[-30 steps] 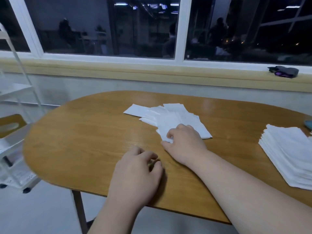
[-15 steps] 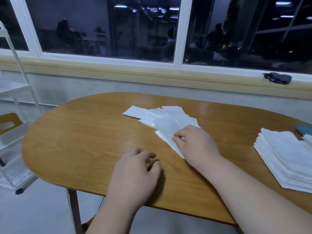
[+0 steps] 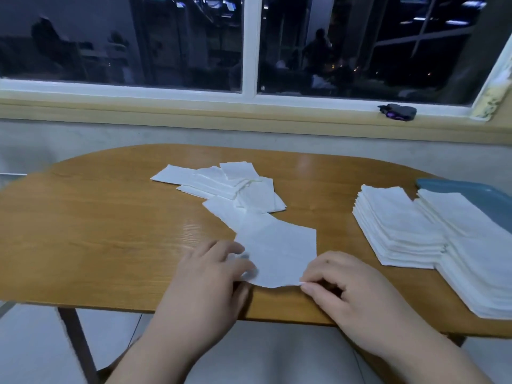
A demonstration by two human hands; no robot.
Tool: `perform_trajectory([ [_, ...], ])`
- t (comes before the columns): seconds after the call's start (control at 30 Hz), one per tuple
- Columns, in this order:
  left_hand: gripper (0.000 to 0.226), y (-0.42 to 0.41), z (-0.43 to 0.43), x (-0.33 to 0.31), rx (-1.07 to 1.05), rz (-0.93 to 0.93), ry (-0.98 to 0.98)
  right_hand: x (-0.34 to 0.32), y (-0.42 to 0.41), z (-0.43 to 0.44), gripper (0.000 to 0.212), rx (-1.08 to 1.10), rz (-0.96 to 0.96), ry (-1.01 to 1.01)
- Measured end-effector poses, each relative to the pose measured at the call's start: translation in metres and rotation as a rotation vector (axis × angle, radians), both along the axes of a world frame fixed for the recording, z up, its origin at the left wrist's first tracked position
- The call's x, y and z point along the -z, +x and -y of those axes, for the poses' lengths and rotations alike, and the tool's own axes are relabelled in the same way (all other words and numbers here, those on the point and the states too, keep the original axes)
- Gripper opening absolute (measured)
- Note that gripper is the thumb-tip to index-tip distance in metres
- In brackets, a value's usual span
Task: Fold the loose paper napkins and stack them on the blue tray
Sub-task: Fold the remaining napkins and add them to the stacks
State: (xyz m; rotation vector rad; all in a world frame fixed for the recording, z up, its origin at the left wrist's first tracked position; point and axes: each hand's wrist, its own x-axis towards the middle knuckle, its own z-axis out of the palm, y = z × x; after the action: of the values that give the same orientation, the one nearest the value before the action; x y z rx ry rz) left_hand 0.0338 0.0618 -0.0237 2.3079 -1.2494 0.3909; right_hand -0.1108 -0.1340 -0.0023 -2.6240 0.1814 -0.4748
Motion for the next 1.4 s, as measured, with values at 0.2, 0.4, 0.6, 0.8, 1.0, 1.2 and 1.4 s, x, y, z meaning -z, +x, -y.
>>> perform_trajectory([
  [0.2,0.018,-0.022,0.001,-0.003,0.119,0.061,0.020,0.002,-0.021,0.007,0.031,-0.037,-0.044,-0.006],
  [0.4,0.015,-0.036,0.005,-0.014,0.168,0.074,-0.018,0.008,-0.021,0.005,0.009,-0.062,0.125,-0.094],
  [0.6,0.015,-0.032,0.001,-0.016,0.171,0.061,0.047,0.008,-0.025,0.011,0.009,-0.060,0.232,-0.074],
  [0.8,0.017,-0.038,-0.003,-0.022,0.154,0.009,0.001,0.003,-0.025,0.009,0.013,-0.052,0.272,-0.019],
  [1.0,0.041,-0.030,-0.004,-0.014,-0.031,0.004,-0.096,0.002,-0.011,0.008,0.016,0.102,0.238,0.111],
  [1.2,0.060,-0.028,-0.001,-0.010,-0.049,-0.009,-0.194,-0.008,0.015,0.013,0.014,0.151,0.125,0.162],
  [1.4,0.047,-0.029,0.001,-0.001,0.052,0.100,-0.087,-0.002,0.033,0.016,0.015,0.188,0.032,0.099],
])
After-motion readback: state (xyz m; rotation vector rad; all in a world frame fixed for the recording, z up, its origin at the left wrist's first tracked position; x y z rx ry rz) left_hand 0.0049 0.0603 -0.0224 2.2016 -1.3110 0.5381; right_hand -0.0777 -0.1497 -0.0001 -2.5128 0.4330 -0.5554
